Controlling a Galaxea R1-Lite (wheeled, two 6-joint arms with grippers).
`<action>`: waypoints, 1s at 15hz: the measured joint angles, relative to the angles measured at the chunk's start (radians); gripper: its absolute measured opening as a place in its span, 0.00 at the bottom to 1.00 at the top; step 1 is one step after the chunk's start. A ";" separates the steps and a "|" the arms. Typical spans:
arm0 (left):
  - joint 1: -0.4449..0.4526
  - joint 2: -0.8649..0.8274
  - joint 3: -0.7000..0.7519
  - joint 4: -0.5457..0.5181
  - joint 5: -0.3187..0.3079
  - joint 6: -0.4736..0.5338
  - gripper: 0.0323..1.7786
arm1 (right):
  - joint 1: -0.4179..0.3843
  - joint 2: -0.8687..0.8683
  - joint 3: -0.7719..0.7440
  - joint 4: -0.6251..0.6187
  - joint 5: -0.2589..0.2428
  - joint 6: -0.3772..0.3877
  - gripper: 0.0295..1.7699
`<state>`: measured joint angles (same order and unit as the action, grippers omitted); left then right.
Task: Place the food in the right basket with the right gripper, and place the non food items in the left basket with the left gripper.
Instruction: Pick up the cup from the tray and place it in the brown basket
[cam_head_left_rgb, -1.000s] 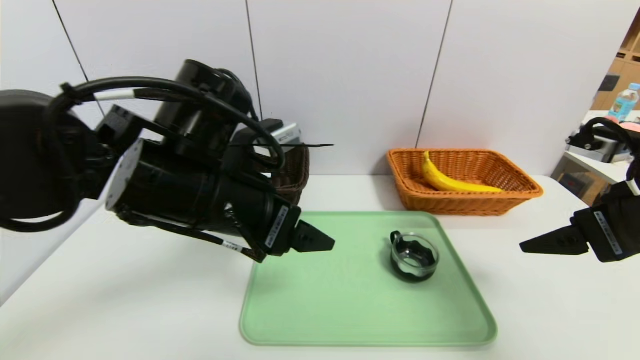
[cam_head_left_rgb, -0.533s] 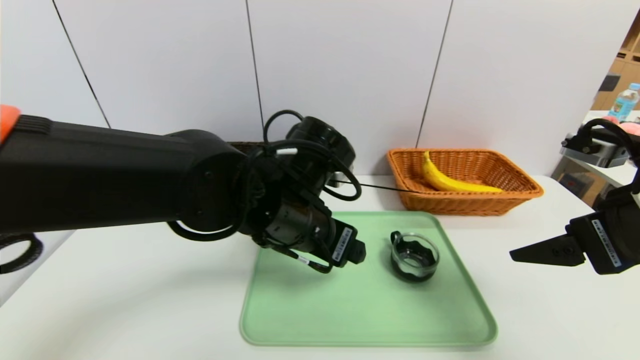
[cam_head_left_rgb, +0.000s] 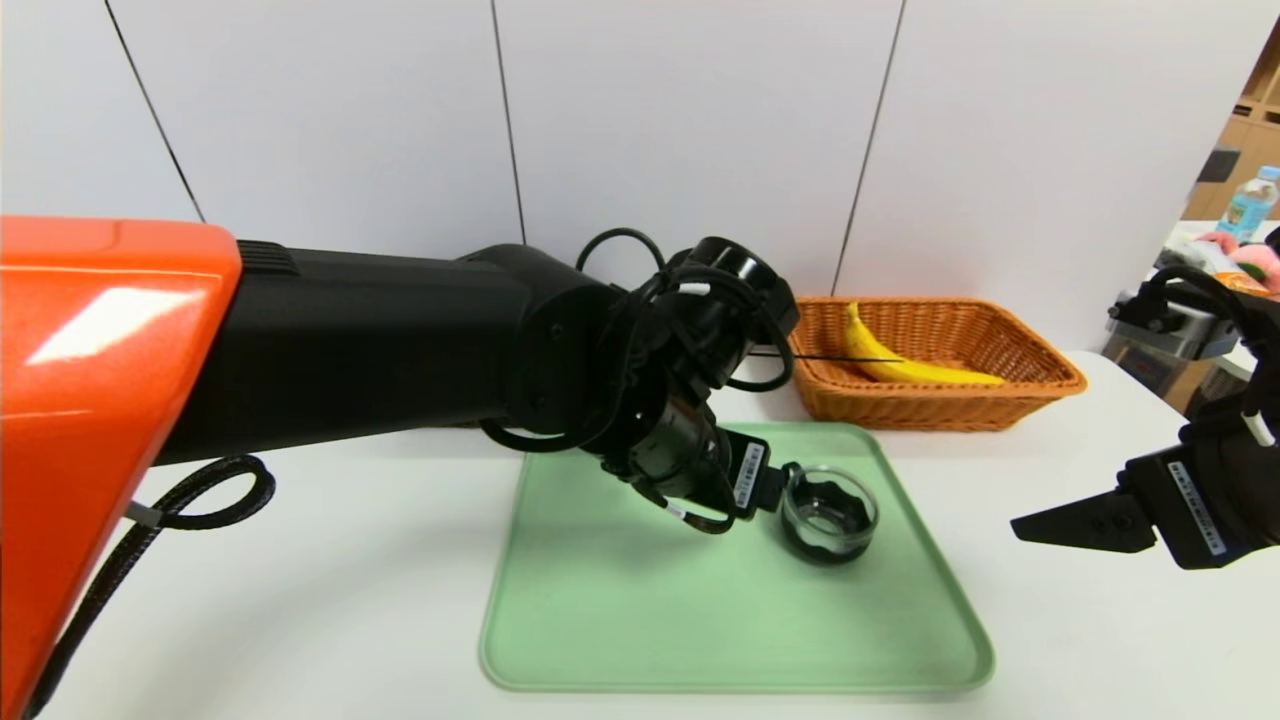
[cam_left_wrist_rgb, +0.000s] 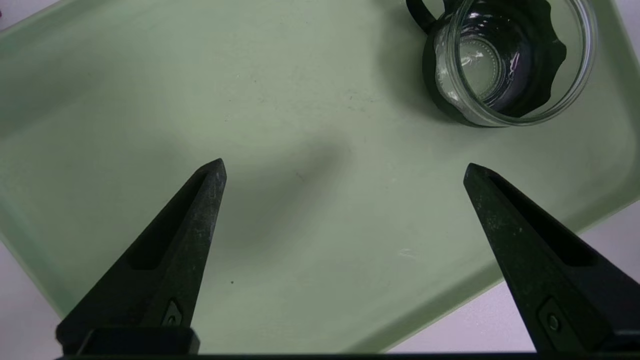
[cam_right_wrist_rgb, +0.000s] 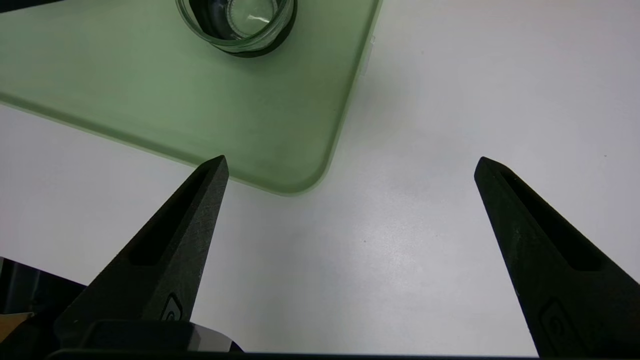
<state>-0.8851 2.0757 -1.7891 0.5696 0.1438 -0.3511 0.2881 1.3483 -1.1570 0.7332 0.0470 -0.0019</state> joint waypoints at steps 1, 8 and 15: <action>-0.005 0.017 -0.040 0.027 0.001 -0.017 0.95 | 0.000 0.000 0.010 -0.009 0.000 0.000 0.96; -0.038 0.098 -0.183 0.100 0.000 -0.098 0.95 | 0.000 -0.003 0.046 -0.019 0.001 -0.001 0.96; -0.047 0.131 -0.185 -0.021 0.006 -0.146 0.95 | 0.005 -0.002 0.069 -0.026 0.003 -0.001 0.96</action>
<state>-0.9321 2.2070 -1.9743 0.5483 0.1500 -0.4974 0.2930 1.3460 -1.0885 0.7077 0.0496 -0.0032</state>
